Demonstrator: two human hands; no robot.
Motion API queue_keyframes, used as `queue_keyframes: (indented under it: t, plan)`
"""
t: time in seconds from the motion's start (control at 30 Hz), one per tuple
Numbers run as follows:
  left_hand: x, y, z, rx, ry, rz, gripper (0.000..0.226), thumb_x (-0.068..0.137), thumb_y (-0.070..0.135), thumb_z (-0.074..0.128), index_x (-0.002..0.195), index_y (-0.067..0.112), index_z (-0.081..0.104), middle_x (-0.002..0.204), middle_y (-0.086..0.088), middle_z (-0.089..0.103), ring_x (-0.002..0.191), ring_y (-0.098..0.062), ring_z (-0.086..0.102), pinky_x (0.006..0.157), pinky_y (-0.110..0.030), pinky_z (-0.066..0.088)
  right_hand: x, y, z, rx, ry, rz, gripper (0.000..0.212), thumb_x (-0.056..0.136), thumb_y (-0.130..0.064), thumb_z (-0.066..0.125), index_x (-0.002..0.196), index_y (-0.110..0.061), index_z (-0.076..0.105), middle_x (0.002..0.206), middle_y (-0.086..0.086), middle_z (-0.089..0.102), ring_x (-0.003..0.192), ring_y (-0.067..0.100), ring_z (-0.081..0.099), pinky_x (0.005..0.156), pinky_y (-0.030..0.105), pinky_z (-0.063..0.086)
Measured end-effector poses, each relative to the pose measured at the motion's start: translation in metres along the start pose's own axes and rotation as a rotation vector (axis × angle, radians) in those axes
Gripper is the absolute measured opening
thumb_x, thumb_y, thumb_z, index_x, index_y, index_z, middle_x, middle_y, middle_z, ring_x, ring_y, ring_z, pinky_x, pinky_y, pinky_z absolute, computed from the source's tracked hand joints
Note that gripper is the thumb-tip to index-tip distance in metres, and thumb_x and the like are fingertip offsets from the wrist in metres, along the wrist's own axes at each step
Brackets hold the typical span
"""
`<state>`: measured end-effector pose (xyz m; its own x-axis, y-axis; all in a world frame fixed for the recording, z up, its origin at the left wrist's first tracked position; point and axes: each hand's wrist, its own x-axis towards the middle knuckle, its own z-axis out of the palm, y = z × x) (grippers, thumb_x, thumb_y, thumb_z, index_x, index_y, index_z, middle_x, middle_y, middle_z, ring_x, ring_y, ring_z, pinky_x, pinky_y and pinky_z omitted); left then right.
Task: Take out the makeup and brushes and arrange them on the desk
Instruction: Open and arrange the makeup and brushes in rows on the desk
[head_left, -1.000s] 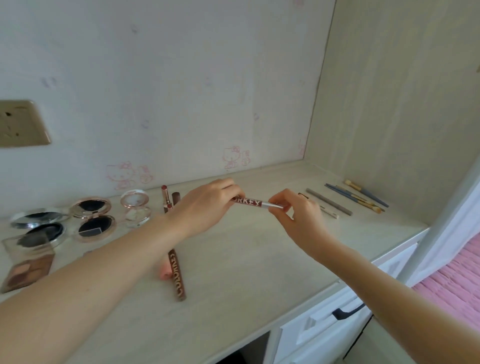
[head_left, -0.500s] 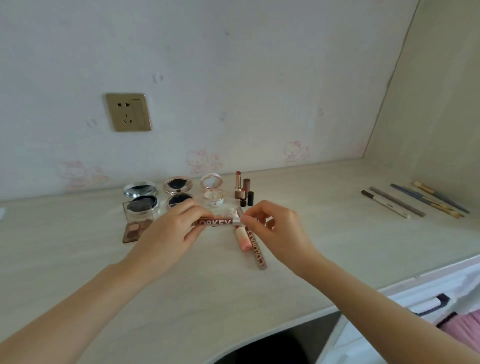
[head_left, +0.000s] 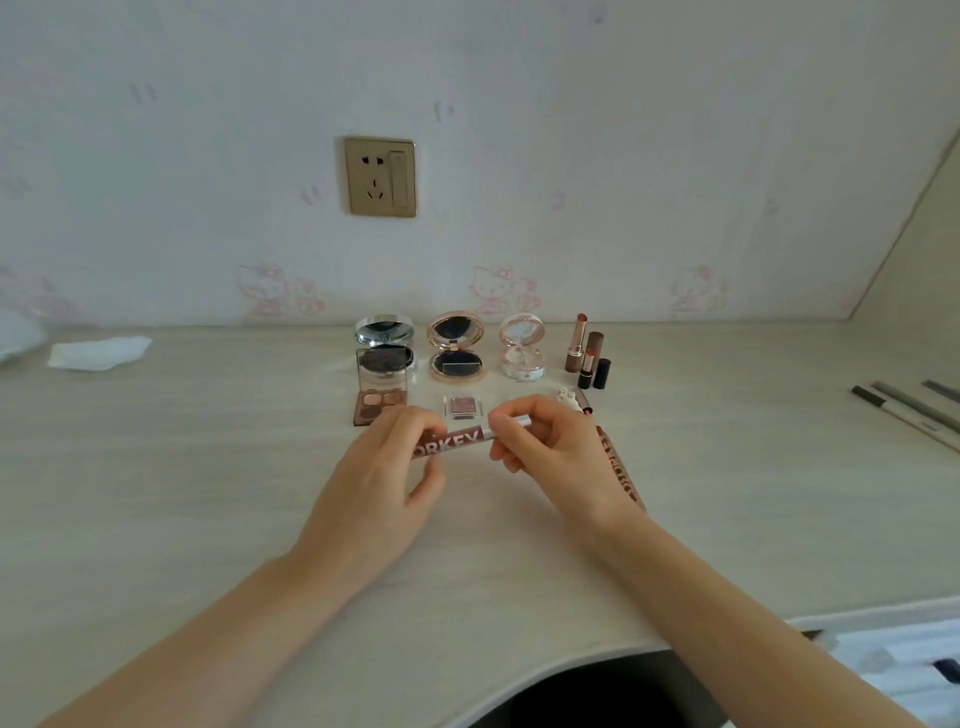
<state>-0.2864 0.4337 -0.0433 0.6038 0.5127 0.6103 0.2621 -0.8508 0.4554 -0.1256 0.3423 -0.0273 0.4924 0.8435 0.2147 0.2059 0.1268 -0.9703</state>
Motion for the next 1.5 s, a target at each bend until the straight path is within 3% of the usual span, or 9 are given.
queue_keyframes:
  t: [0.23,0.33,0.57,0.77,0.87,1.0,1.1,1.27,1.5]
  plan:
    - [0.004,-0.006,0.001,0.008,0.031,0.059,0.013,0.085,0.026,0.067,0.092,0.021,0.057,0.086,0.014,0.055,0.078,-0.002,0.050,0.068,-0.017,0.039,-0.007,0.000,-0.002,-0.129,0.009,-0.044,0.018,0.089,-0.032,0.062,0.083,-0.016,0.069,0.057,-0.005,0.064,0.052,0.008,0.048,0.056,0.021,0.040]
    - [0.004,-0.006,0.000,-0.014,0.021,0.079,0.012,0.086,0.032,0.063,0.092,0.022,0.060,0.085,0.015,0.056,0.078,-0.005,0.053,0.068,-0.023,0.043,-0.010,0.001,-0.002,-0.151,0.016,-0.084,0.011,0.088,-0.029,0.063,0.084,-0.019,0.068,0.063,-0.004,0.067,0.057,0.011,0.051,0.059,0.030,0.041]
    - [0.005,-0.009,-0.001,-0.054,0.029,0.068,0.025,0.086,0.040,0.056,0.097,0.020,0.066,0.088,0.013,0.060,0.080,-0.005,0.057,0.068,-0.019,0.045,-0.013,0.003,-0.003,-0.153,-0.051,-0.174,0.014,0.087,-0.011,0.066,0.090,-0.024,0.063,0.088,-0.015,0.063,0.082,0.006,0.059,0.067,0.021,0.049]
    - [0.005,-0.010,0.000,-0.043,0.069,0.071,0.014,0.084,0.027,0.065,0.096,0.019,0.065,0.092,0.012,0.060,0.082,-0.003,0.056,0.073,-0.017,0.044,-0.015,-0.002,-0.004,-0.086,0.004,-0.070,0.024,0.090,-0.039,0.058,0.089,-0.015,0.062,0.067,-0.002,0.065,0.061,0.007,0.056,0.060,0.023,0.046]
    - [0.005,-0.009,0.000,-0.047,0.047,0.090,0.017,0.086,0.032,0.061,0.099,0.022,0.064,0.093,0.015,0.058,0.082,0.000,0.055,0.073,-0.014,0.043,-0.014,0.000,-0.003,-0.174,0.027,-0.102,0.025,0.095,-0.030,0.053,0.076,-0.015,0.062,0.057,-0.006,0.059,0.052,0.004,0.049,0.055,0.014,0.042]
    - [0.005,-0.010,-0.001,-0.059,0.016,0.086,0.018,0.086,0.035,0.059,0.100,0.025,0.064,0.092,0.019,0.058,0.080,-0.002,0.056,0.069,-0.015,0.044,-0.013,0.004,-0.007,-0.096,-0.012,-0.085,0.013,0.089,-0.009,0.059,0.086,-0.021,0.064,0.076,-0.009,0.062,0.069,0.007,0.055,0.063,0.019,0.047]
    - [0.005,-0.010,-0.001,-0.059,0.020,0.094,0.016,0.085,0.031,0.064,0.099,0.023,0.064,0.092,0.017,0.059,0.079,-0.003,0.057,0.069,-0.018,0.046,-0.012,0.003,-0.009,0.029,-0.059,-0.078,0.013,0.076,-0.011,0.061,0.086,-0.020,0.063,0.081,-0.006,0.062,0.072,0.012,0.055,0.067,0.026,0.047]
    - [0.004,-0.008,-0.001,-0.071,0.013,0.111,0.016,0.086,0.032,0.063,0.100,0.024,0.064,0.091,0.017,0.060,0.078,-0.006,0.058,0.066,-0.025,0.049,-0.010,0.007,-0.008,0.026,-0.023,-0.012,0.016,0.093,-0.028,0.059,0.089,-0.015,0.067,0.070,-0.003,0.066,0.065,0.011,0.059,0.058,0.027,0.046]
    - [0.005,-0.010,-0.001,-0.070,0.017,0.113,0.017,0.085,0.034,0.063,0.099,0.023,0.065,0.090,0.016,0.060,0.076,-0.008,0.058,0.064,-0.026,0.048,-0.011,0.006,-0.009,0.045,-0.070,-0.040,0.019,0.087,-0.002,0.060,0.088,-0.020,0.065,0.085,0.002,0.065,0.076,0.019,0.059,0.068,0.033,0.051]
